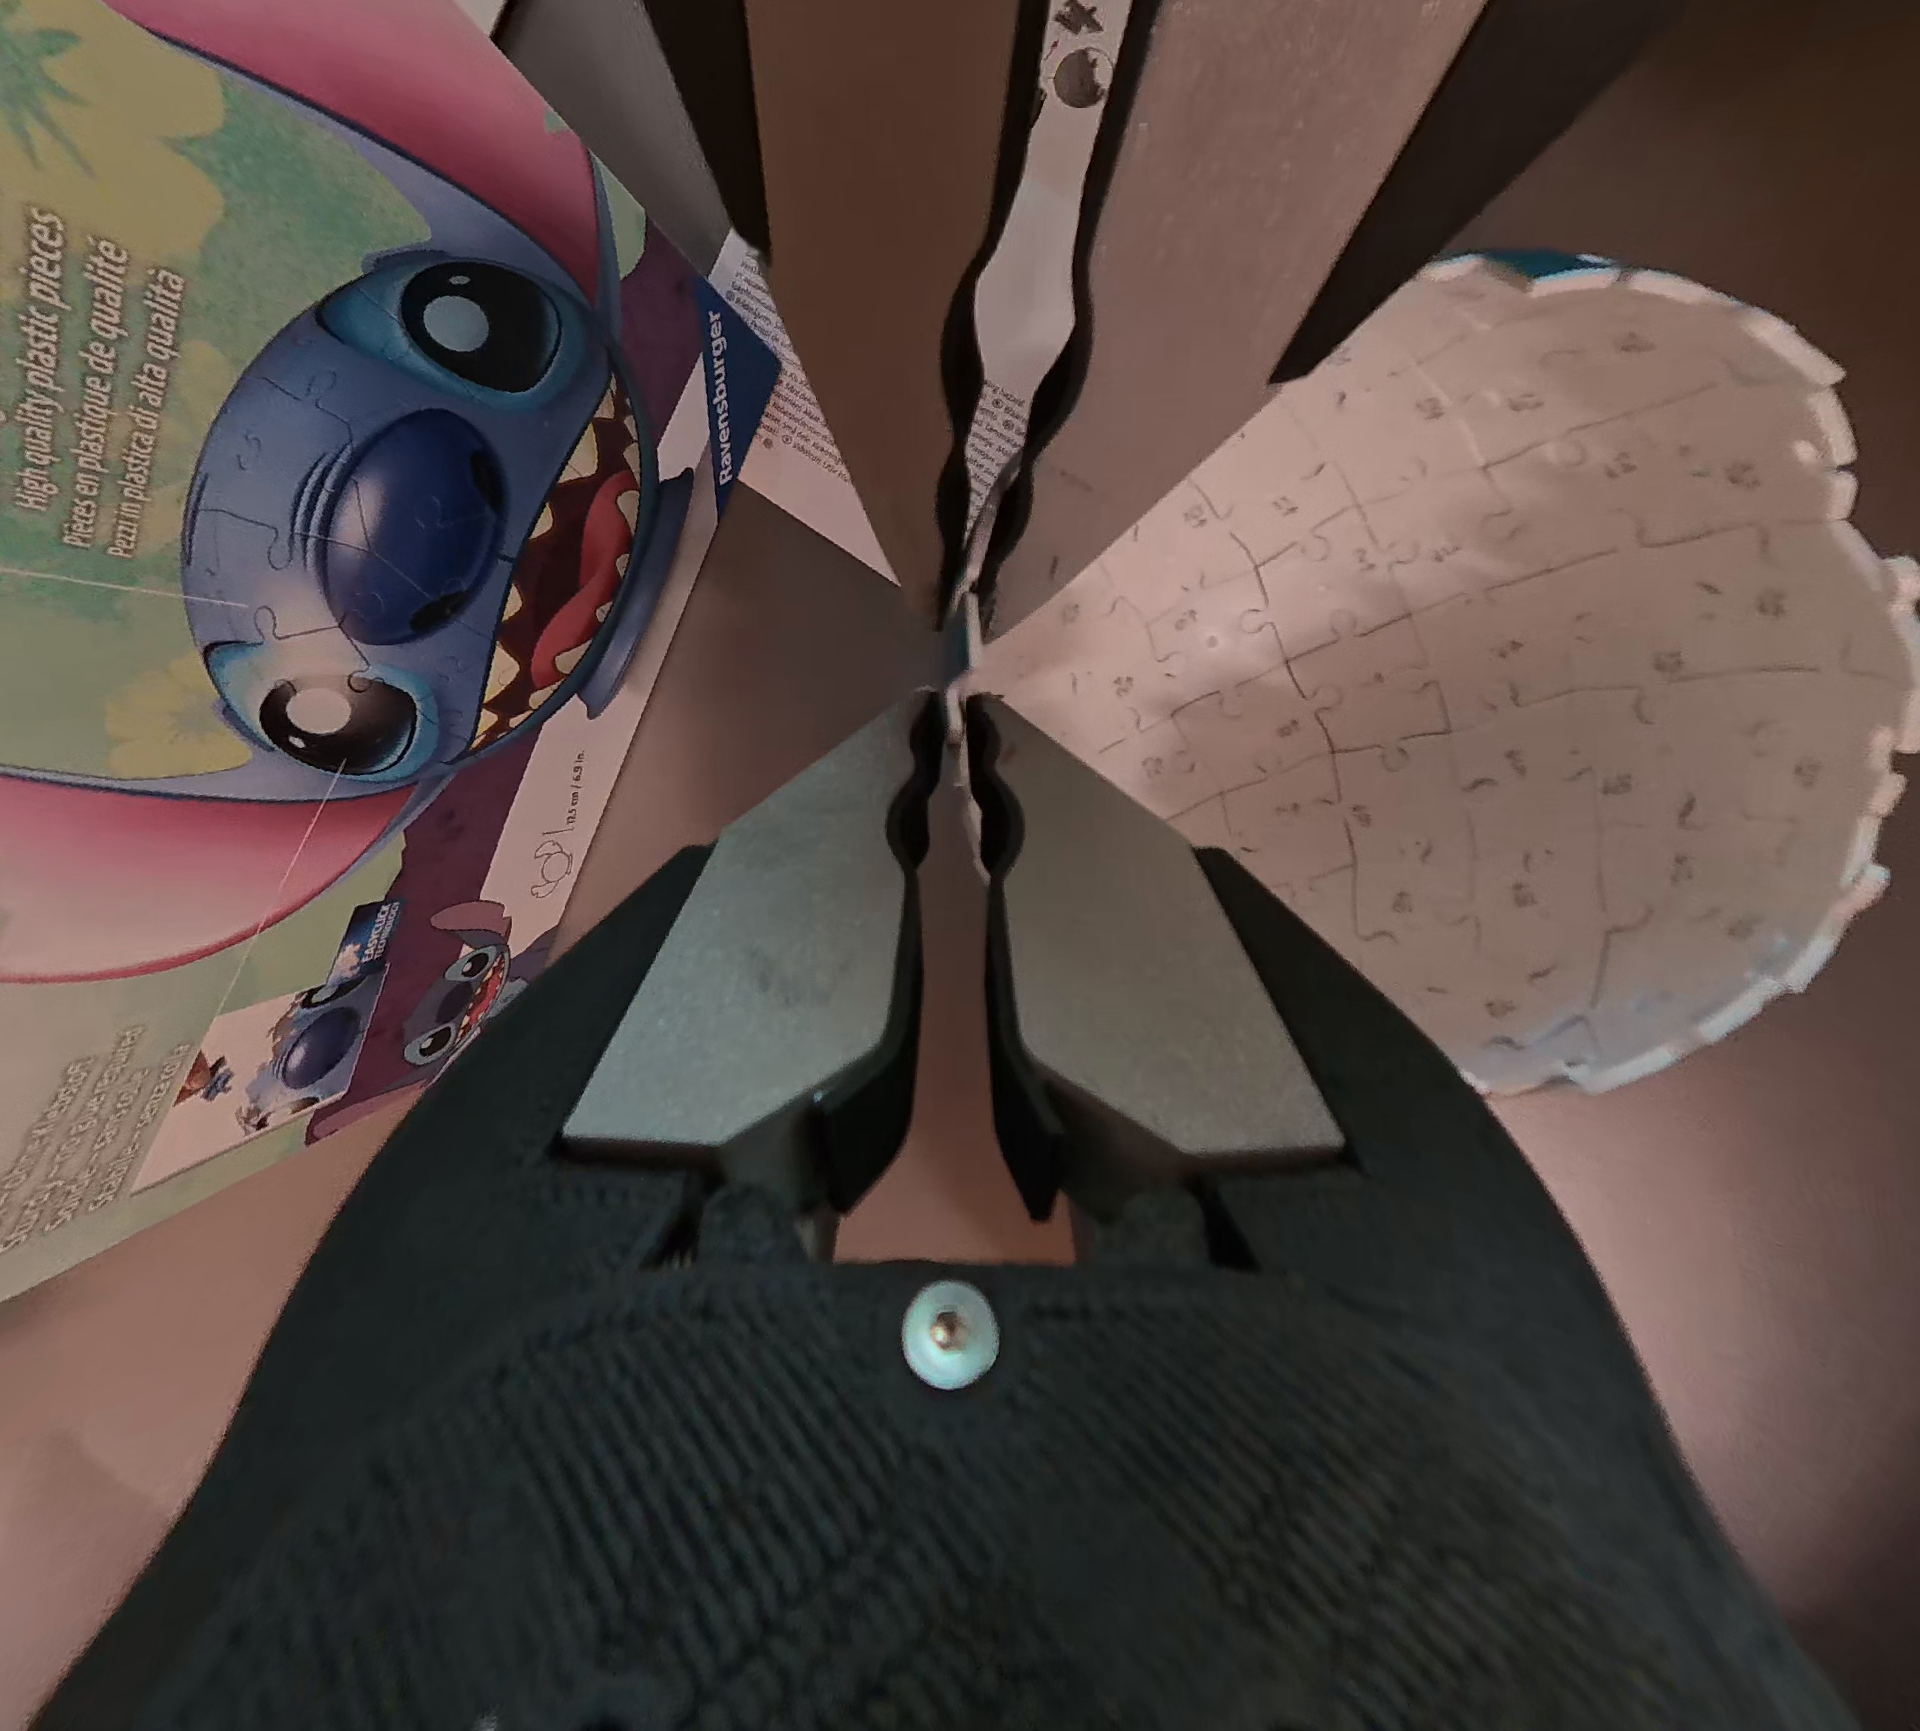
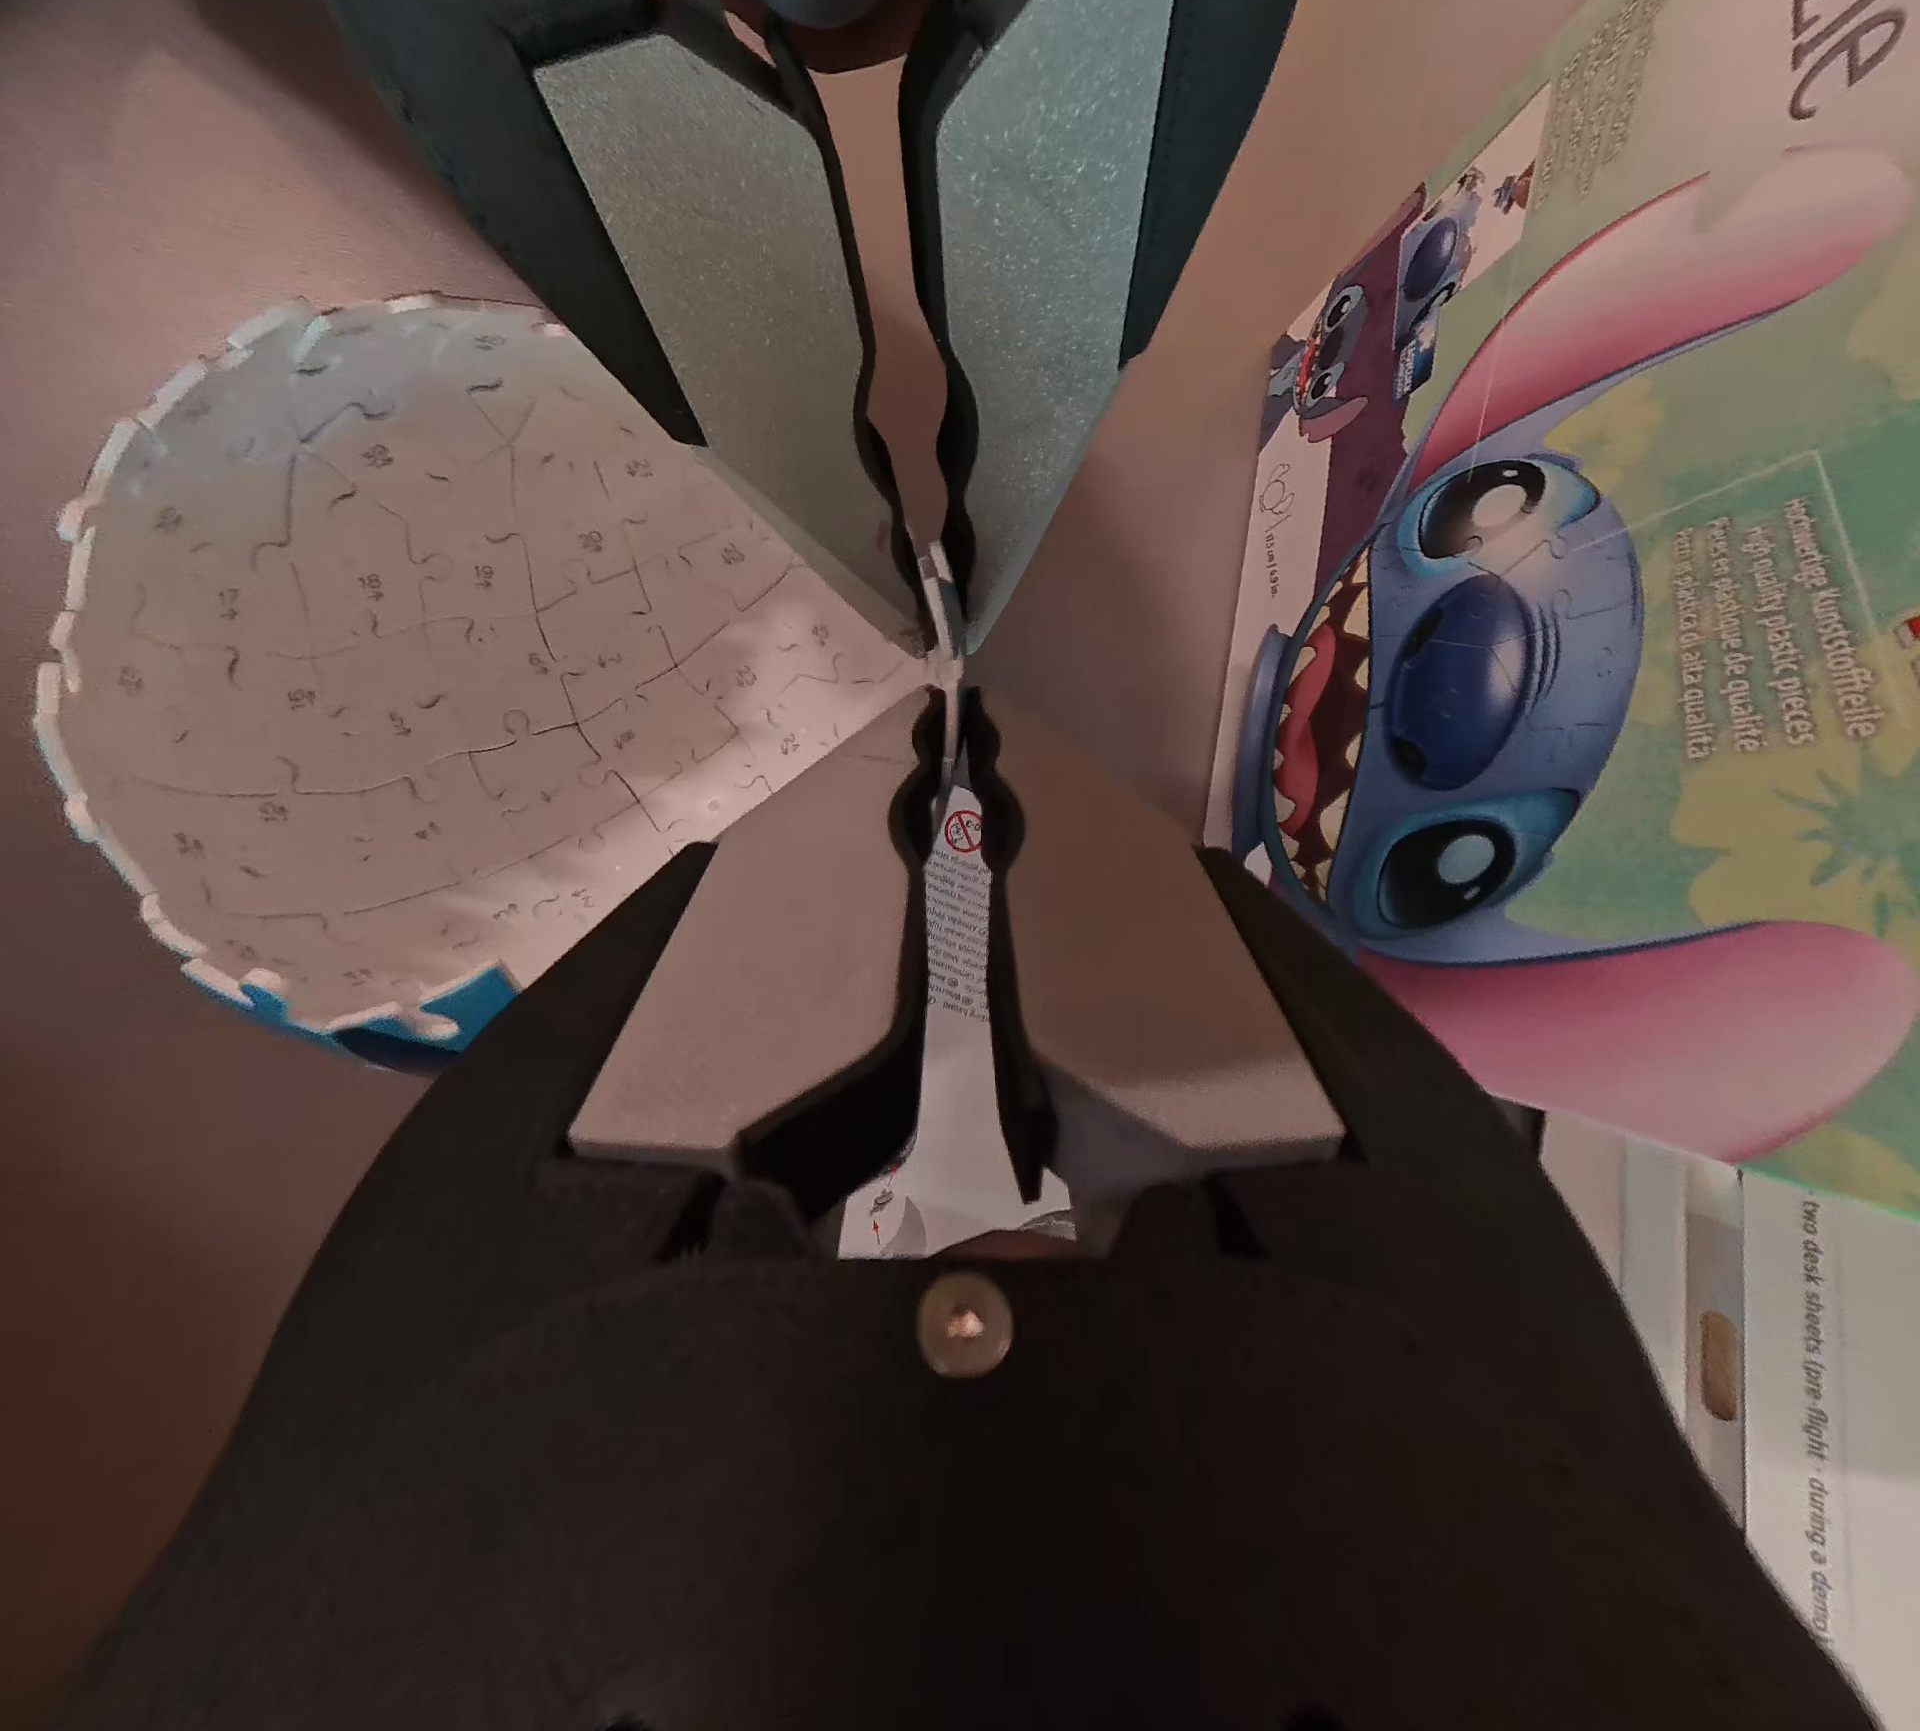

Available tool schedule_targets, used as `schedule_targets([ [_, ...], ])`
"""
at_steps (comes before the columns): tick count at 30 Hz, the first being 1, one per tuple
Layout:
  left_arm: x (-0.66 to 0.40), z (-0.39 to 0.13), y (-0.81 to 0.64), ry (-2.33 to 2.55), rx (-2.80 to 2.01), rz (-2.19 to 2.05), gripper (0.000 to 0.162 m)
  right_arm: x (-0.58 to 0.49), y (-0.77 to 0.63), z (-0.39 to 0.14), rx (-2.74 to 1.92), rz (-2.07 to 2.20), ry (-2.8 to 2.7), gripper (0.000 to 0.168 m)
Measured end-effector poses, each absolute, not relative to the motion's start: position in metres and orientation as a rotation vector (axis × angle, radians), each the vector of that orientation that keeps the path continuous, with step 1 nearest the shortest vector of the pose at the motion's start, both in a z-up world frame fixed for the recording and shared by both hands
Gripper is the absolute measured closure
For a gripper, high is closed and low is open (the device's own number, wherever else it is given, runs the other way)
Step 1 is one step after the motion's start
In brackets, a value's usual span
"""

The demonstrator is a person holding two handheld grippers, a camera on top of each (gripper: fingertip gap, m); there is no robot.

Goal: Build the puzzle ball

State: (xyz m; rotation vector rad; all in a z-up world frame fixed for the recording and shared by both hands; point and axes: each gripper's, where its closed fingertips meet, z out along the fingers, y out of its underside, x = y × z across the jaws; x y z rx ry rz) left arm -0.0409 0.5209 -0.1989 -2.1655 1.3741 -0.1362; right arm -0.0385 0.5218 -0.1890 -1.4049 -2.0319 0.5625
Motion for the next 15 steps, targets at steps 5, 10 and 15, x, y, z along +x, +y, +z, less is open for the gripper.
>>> schedule_targets([
  [5, -0.0409, -0.1991, 0.5207, 1.376, -2.165, -0.135, 0.161, -0.0383, 0.5217, -0.1902, -1.406, 0.550, -2.040, 0.168],
  [10, -0.0392, -0.1992, 0.5201, 1.376, -2.164, -0.148, 0.161, -0.0342, 0.5203, -0.1916, -1.418, 0.504, -2.114, 0.168],
  [15, -0.0394, -0.1978, 0.5201, 1.372, -2.162, -0.166, 0.161, -0.0316, 0.5218, -0.1920, -1.501, 0.608, -2.113, 0.168],
])
